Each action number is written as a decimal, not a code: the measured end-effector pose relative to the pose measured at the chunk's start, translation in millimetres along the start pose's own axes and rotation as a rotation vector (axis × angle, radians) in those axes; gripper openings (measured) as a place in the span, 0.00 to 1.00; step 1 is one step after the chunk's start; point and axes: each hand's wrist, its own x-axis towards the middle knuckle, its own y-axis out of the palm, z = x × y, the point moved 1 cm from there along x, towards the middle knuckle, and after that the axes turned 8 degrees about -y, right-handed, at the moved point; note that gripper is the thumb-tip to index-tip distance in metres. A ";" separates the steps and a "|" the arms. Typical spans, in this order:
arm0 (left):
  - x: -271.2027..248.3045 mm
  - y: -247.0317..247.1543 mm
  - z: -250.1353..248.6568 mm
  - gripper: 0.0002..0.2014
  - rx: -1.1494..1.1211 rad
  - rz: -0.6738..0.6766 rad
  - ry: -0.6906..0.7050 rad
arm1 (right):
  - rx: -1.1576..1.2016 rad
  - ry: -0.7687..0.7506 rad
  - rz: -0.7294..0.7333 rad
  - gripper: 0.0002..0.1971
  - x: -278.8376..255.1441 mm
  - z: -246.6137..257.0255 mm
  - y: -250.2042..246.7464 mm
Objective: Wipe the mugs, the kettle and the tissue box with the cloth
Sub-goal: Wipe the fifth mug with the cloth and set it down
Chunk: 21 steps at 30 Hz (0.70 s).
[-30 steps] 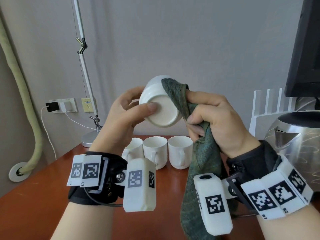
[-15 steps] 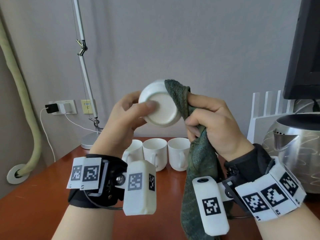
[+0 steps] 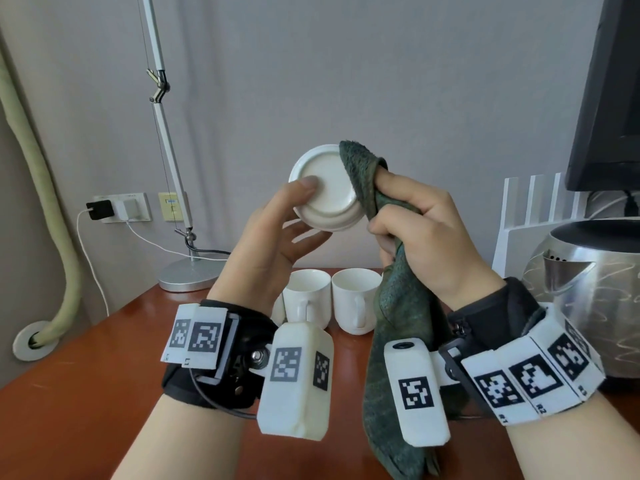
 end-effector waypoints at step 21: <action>-9.9 -15.4 -18.1 0.43 0.708 -0.226 0.756 | -0.030 -0.139 -0.122 0.14 -3.2 -2.0 -10.5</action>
